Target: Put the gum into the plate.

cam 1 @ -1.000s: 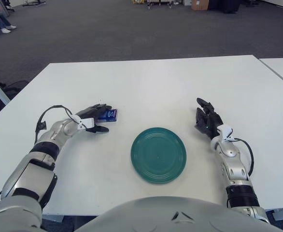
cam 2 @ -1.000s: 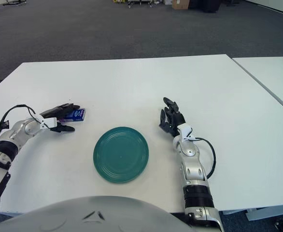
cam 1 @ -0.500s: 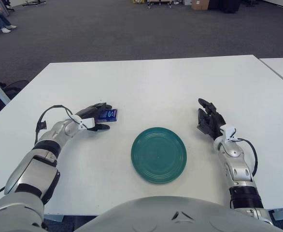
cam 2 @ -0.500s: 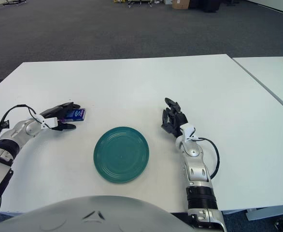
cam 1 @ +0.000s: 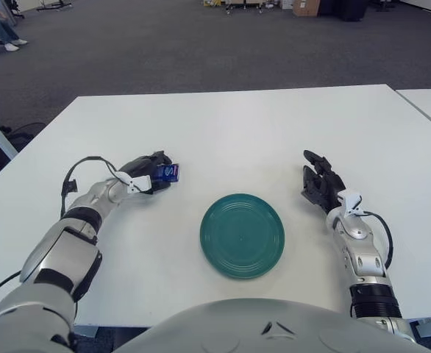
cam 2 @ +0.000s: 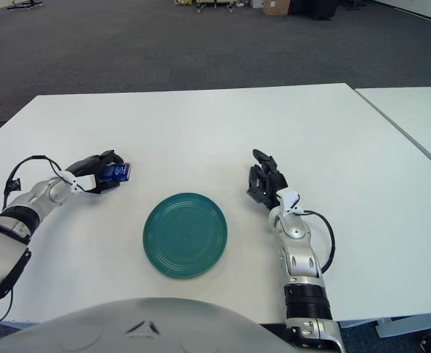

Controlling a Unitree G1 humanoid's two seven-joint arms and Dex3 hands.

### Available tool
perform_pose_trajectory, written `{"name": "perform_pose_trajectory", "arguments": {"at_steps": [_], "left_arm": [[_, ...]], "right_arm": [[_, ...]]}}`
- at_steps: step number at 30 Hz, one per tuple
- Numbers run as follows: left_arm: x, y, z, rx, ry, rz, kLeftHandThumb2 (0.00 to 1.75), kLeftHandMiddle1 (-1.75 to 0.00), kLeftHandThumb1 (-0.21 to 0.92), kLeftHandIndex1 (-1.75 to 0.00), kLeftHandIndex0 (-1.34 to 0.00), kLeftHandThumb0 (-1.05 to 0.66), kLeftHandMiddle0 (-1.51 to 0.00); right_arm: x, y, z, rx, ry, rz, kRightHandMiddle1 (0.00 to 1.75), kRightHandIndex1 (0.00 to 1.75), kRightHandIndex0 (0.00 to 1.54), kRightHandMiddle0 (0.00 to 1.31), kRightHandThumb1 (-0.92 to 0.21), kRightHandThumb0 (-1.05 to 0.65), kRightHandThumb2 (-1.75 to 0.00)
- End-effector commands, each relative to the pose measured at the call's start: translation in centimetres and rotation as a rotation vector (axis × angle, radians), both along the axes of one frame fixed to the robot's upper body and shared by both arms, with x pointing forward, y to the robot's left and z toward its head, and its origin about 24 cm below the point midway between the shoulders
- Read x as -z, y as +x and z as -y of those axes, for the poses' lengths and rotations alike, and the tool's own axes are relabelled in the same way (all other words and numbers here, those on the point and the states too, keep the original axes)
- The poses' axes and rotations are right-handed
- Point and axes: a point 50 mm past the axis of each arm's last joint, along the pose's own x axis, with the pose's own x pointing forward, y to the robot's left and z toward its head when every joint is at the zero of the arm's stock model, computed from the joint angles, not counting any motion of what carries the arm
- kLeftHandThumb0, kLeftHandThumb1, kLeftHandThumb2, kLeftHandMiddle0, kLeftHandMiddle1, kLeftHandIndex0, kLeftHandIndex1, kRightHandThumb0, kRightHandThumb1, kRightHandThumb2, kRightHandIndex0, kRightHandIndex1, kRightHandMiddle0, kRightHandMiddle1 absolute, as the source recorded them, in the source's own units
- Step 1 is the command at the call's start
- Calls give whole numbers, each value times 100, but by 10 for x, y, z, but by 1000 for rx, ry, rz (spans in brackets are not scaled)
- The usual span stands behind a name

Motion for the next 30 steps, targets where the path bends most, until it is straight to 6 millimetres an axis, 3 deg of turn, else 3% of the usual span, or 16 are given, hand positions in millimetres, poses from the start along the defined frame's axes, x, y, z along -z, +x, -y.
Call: {"name": "perform_pose_trajectory", "arguments": {"at_steps": [1, 2, 4, 8, 17, 20, 22, 30], "left_arm": [[49, -42, 14, 12, 27, -279, 105, -82, 49, -172, -48, -43, -59], [51, -43, 14, 7, 43, -283, 116, -114, 41, -173, -50, -28, -58], [54, -46, 15, 10, 81, -287, 126, -142, 35, -174, -51, -14, -56], [58, -49, 15, 25, 131, -284, 131, -166, 31, -174, -51, -3, -52], [50, -45, 5, 73, 200, -229, 139, -174, 26, -175, -54, 0, -54], [43, -38, 0, 72, 206, -208, 129, -137, 25, -175, -56, 0, -75], [35, -31, -4, 60, 200, -176, 127, -131, 24, -175, -55, 0, -80], [15, -17, -17, -16, 124, -61, 127, -138, 26, -175, -48, 0, -80]], "right_arm": [[4, 0, -1, 11, 22, -20, 46, 1, 18, 0, -92, -64, -93], [4, 0, -2, 12, 25, -17, 47, 1, 18, 0, -92, -64, -92], [4, 0, -3, 13, 31, -13, 48, 1, 18, 0, -92, -65, -91], [4, 1, -4, 14, 39, -5, 49, 1, 19, 0, -92, -65, -89], [5, 3, -5, 25, 45, 20, 50, 0, 18, 0, -92, -66, -87], [5, 4, -5, 26, 45, 22, 50, 0, 18, 0, -92, -67, -86], [6, 4, -5, 27, 47, 21, 50, 0, 17, 0, -92, -68, -85], [8, 6, -8, 21, 68, 16, 49, 0, 16, 0, -92, -70, -83]]}}
